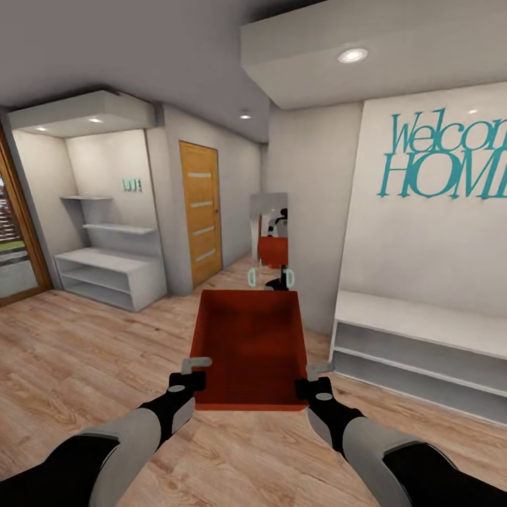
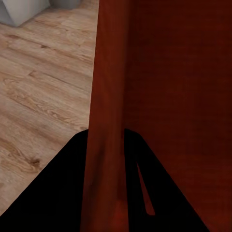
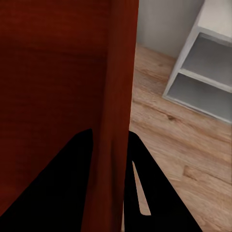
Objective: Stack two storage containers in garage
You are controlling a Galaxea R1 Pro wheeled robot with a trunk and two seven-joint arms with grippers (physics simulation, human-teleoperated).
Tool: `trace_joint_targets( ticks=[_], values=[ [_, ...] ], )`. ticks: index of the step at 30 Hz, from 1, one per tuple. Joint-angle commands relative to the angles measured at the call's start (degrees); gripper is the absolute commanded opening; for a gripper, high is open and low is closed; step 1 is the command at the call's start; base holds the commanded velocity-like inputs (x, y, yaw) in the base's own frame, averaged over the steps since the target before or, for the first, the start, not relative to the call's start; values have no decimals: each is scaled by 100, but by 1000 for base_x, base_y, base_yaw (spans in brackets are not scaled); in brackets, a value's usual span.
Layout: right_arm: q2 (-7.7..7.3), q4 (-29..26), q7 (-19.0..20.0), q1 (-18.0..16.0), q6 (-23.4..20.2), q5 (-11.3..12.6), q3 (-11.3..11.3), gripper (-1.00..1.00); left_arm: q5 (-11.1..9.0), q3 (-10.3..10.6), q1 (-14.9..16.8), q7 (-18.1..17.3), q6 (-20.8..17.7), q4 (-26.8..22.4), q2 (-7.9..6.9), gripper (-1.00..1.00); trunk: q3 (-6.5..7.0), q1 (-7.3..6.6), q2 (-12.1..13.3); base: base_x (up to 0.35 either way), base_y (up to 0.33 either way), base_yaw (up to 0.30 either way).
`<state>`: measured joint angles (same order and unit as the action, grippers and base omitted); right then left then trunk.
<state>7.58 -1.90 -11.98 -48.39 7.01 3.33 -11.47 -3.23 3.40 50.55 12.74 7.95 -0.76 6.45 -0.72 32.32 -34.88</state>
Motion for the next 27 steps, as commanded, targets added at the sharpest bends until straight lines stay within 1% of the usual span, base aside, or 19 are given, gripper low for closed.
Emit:
trace_joint_targets(
  ticks=[1,6,9,27],
  values=[
    [1,32,-28,-4,13,139,13,-100,-4,-147,8,114,48,-55,5,-100,-7,5,-7,322,0,0],
    [13,32,-17,-4,-15,145,13,-100,-3,-147,8,114,48,-55,5,-100,-7,5,-7,322,0,1],
    [15,32,-15,-4,-28,143,13,-100,-2,-147,8,114,48,-55,5,-100,-10,5,-7,322,0,129],
    [9,32,-25,-4,-16,146,13,-100,-2,-147,8,115,48,-55,5,-100,-14,5,-7,322,0,261]
  ],
)
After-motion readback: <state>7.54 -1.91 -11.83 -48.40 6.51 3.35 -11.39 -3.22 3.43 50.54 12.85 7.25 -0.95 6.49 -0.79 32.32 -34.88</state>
